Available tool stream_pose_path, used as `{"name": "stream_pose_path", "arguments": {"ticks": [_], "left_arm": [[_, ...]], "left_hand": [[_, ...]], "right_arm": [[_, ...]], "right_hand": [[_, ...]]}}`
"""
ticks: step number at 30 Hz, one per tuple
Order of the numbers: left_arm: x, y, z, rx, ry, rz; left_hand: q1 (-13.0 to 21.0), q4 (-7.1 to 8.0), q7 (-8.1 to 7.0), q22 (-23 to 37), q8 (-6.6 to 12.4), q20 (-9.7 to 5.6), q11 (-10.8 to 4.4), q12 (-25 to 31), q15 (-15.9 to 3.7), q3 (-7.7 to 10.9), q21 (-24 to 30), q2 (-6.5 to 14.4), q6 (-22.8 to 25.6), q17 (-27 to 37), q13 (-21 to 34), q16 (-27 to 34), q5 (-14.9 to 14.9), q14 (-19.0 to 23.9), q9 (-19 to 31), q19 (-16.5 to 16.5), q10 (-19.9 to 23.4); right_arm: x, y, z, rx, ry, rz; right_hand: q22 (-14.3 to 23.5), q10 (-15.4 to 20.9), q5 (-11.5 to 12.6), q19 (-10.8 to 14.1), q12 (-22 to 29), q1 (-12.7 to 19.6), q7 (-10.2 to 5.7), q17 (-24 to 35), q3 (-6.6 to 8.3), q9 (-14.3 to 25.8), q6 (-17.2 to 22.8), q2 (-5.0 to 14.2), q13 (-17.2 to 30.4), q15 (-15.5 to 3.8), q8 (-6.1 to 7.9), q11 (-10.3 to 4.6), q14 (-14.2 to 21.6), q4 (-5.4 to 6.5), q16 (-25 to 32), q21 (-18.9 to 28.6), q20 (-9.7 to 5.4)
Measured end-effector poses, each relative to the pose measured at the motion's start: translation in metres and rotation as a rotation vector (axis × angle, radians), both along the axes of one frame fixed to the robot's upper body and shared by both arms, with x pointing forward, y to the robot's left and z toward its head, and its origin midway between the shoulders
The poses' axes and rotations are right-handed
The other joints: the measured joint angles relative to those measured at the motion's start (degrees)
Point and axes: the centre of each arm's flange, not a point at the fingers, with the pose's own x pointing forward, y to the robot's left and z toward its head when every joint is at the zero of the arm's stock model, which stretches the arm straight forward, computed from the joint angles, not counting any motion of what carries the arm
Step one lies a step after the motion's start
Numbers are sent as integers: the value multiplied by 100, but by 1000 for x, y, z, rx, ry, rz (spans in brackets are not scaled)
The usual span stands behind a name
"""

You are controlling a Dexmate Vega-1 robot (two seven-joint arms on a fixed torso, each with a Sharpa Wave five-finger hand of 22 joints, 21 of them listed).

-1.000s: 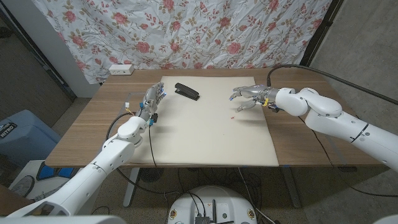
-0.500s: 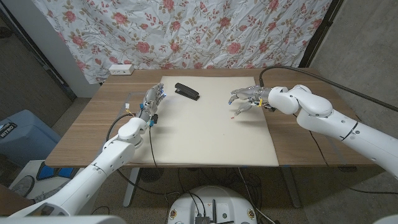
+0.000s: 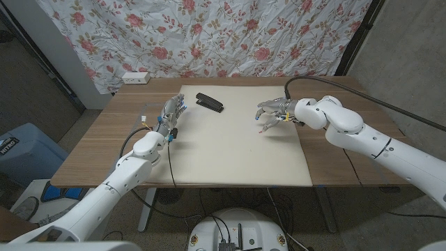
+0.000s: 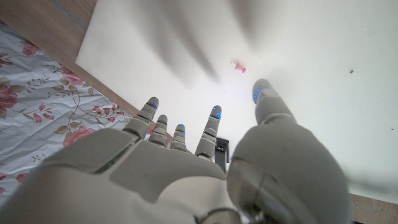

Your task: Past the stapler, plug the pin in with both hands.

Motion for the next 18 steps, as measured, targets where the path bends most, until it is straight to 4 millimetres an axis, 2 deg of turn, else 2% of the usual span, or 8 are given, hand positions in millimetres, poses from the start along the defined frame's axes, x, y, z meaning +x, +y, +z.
{"name": "stream_pose_path", "arguments": {"ticks": [5, 8, 9, 15, 18], "left_arm": [[0, 0, -1, 2, 5, 1], [1, 0, -1, 3, 7, 2], [1, 1, -1, 4, 8, 3], [1, 0, 0, 6, 10, 3], [1, 0, 0, 7, 11, 3]], "left_hand": [[0, 0, 0, 0, 0, 22, 0, 0, 0, 0, 0, 0, 0, 0, 0, 0, 0, 0, 0, 22, 0], [0, 0, 0, 0, 0, 31, 0, 0, 0, 0, 0, 0, 0, 0, 0, 0, 0, 0, 0, 31, 0], [0, 0, 0, 0, 0, 31, 0, 0, 0, 0, 0, 0, 0, 0, 0, 0, 0, 0, 0, 30, 0], [0, 17, 0, 0, 0, 31, 0, 0, 0, -17, 0, 0, 0, 0, 0, 0, 0, 0, 0, 30, 0], [0, 23, 0, -1, 0, 31, 0, -23, 0, -23, 0, 0, 0, -1, 0, 0, 0, 0, 0, 30, 0]], "right_arm": [[2, 2, -5, -5, -2, -3], [4, 3, -8, -9, -5, -6], [5, 3, -9, -11, -6, -6], [8, 4, -15, -21, -8, -7], [9, 4, -17, -27, -9, -8]], "right_hand": [[0, 2, 0, 0, 0, 16, -32, 0, 24, 4, 32, 15, 0, 0, 0, 2, 0, 24, 40, 0, 0], [0, 2, 0, 0, 0, 42, -32, 0, 24, 3, 31, 12, 0, -23, 21, 2, 23, 24, 41, 0, 0], [0, 2, 0, 2, 0, 154, -32, 0, 24, 3, 31, 3, 0, -31, 25, 2, 31, 24, 41, 0, -3], [-1, 23, -23, 62, 0, 166, -62, 15, 24, 30, 143, -13, -1, -53, 88, -18, 52, 24, 41, 0, -21], [-1, 23, -23, 84, 0, 170, -31, 27, 24, 31, 174, -10, -1, -72, 111, -18, 72, 24, 41, 0, -43]]}}
